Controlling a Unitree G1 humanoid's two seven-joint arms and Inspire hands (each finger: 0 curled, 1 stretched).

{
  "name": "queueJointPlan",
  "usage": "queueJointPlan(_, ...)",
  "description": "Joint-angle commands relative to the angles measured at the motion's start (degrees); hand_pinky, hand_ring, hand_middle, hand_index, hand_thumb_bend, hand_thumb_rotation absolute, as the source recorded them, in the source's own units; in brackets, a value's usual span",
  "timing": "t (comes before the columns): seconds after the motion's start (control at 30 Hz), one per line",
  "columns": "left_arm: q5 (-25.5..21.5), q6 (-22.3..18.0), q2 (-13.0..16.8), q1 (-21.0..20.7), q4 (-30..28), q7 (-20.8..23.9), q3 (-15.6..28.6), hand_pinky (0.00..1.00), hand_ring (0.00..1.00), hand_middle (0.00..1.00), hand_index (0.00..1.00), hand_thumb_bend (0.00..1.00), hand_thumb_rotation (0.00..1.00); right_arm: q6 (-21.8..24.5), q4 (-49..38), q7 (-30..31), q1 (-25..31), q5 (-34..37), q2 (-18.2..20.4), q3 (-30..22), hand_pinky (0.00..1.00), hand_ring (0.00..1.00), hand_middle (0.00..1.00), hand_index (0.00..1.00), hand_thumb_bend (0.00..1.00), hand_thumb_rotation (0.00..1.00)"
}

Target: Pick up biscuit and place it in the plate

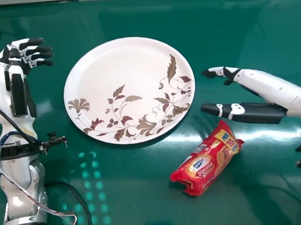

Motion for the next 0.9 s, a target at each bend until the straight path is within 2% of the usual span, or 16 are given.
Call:
queueJointPlan(0.0, 0.0, 0.1, 0.4, 1.9, 1.1, -0.2, 0.7, 0.46, 0.54, 0.57, 0.63, 0.08, 0.14, -1.4, -0.3, 2.3, -0.9, -0.5, -3.2, 0.4, 0.85, 0.97, 0.97, 1.00, 1.00, 0.47)
queueJointPlan(0.1, 0.0, 0.3, 0.4, 1.9, 1.0, -0.2, 0.7, 0.46, 0.54, 0.57, 0.63, 0.08, 0.14, -1.4, -0.4, 4.6, -2.2, -1.5, -6.3, 1.1, 0.88, 0.99, 0.99, 1.00, 1.00, 0.48)
queueJointPlan(0.2, -0.3, 0.3, 0.7, 1.8, 1.2, -0.6, 0.6, 0.47, 0.54, 0.58, 0.63, 0.08, 0.13, -0.8, -0.6, 6.5, -3.5, -1.6, -8.3, 1.8, 0.90, 1.00, 1.00, 1.00, 1.00, 0.46)
queueJointPlan(0.37, -0.3, 0.5, 0.7, 1.8, 1.2, -0.8, 0.6, 0.48, 0.54, 0.58, 0.63, 0.08, 0.12, -0.1, -0.4, 8.1, -5.4, -1.1, -9.6, 2.2, 0.89, 1.00, 1.00, 1.00, 1.00, 0.46)
queueJointPlan(0.57, -0.7, 0.2, 1.1, 1.7, 1.8, -1.3, 0.7, 0.48, 0.55, 0.58, 0.63, 0.09, 0.11, 3.8, -1.9, 10.6, -6.7, 0.3, -11.1, 1.3, 0.95, 1.00, 1.00, 1.00, 1.00, 0.46)
queueJointPlan(0.73, -0.2, 0.2, 1.5, 1.6, 2.1, -1.4, 0.8, 0.49, 0.56, 0.59, 0.64, 0.09, 0.10, 6.5, -3.7, 13.3, -7.6, 3.0, -13.2, -1.5, 1.00, 1.00, 1.00, 1.00, 1.00, 0.47)
queueJointPlan(0.87, -0.1, 0.9, 1.4, 1.6, 1.8, -1.2, 0.5, 0.50, 0.56, 0.59, 0.64, 0.11, 0.10, 8.8, -5.3, 16.1, -9.1, 7.1, -15.5, -5.4, 0.99, 1.00, 1.00, 1.00, 1.00, 0.48)
